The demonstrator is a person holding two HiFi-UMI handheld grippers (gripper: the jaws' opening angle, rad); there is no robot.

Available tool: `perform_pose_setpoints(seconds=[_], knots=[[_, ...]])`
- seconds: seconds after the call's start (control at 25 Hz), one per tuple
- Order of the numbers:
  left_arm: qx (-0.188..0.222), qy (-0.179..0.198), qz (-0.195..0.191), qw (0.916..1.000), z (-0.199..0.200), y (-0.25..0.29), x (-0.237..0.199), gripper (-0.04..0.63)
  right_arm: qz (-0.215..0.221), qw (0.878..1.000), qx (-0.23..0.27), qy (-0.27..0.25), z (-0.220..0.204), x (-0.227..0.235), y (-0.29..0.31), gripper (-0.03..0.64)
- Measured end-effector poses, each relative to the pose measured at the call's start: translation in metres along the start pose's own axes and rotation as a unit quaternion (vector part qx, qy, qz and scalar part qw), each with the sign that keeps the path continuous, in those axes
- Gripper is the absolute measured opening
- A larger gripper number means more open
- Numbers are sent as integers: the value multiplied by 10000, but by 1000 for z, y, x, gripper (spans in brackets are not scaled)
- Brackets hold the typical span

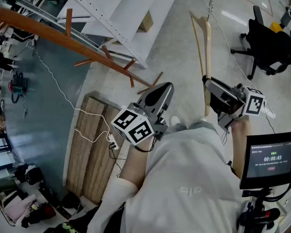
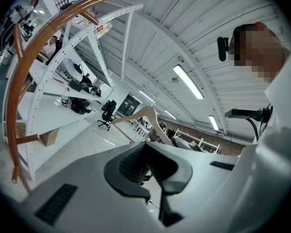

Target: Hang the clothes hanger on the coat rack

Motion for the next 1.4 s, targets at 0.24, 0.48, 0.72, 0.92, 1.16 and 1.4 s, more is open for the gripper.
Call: perform_pose_setpoints(seconds=[0.24, 0.48, 0.72, 0.92, 1.16, 1.4], knots=[[50, -71, 60, 9999, -4, -11, 3, 2, 1, 9999, -91, 107, -6, -3, 5, 114], [174, -91, 152, 9997, 14, 12, -14, 2, 69, 9994, -271, 201, 12, 20, 23, 114], [355, -109, 282, 9989, 34, 39, -37, 2, 127, 9981, -543, 250, 36, 52, 42, 114], [595, -144, 491, 9969, 46, 15, -40, 2, 337, 9962, -745, 308, 31, 41, 67, 114], [1025, -43, 963, 9900, 69, 5, -67, 2, 758, 9897, -1170, 331, 44, 57, 110, 114], [1522, 49, 1383, 9786, 92, -30, -68, 2, 1253, 9776, -1653, 362, 43, 40, 159, 114]])
Point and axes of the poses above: the fingertips, and each gripper's own axes: y forward along the fingers, x to its right, z out of its top, the point moved 1 cm from there along -y, backward along the fingers, and after that the axes turned 6 degrees about -y, right-handed, at the moved point
